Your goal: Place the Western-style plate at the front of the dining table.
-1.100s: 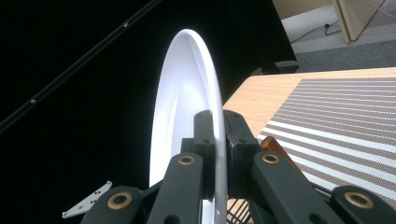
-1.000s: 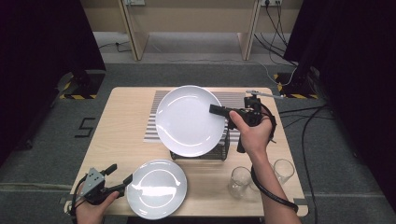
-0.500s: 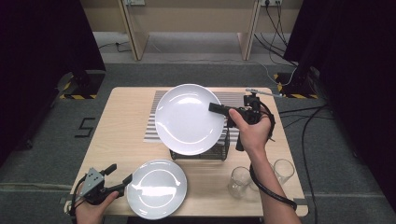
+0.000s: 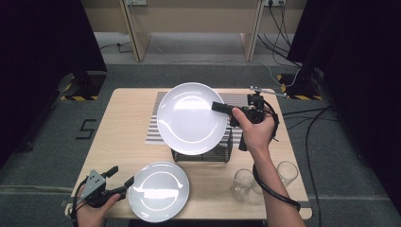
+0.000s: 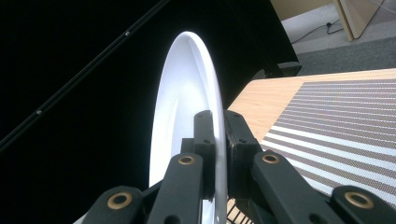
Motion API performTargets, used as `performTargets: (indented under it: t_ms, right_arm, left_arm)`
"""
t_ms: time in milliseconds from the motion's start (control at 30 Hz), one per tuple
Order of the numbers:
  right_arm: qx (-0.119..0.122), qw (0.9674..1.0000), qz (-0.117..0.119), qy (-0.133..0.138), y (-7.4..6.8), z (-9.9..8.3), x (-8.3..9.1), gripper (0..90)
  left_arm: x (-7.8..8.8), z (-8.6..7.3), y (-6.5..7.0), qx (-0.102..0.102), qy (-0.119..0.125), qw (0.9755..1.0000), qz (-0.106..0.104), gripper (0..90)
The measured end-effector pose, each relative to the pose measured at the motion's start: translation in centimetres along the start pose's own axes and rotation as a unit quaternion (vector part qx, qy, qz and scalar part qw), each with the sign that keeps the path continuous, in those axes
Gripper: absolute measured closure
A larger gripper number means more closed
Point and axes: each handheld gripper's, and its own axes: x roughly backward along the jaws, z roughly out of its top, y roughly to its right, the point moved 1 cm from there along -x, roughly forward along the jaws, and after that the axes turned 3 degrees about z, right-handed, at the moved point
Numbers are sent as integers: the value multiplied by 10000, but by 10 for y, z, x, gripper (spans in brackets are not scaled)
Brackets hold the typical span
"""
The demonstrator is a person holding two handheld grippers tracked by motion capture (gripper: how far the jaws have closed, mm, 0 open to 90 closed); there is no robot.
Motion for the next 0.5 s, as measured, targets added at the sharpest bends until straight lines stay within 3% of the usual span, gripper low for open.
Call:
performTargets:
  t_ms: [500]
  right_arm:
    - [-39, 10000, -4, 63, 1, 4, 0, 855]
  left_arm:
    - [0, 0, 0, -4, -8, 10000, 0, 225]
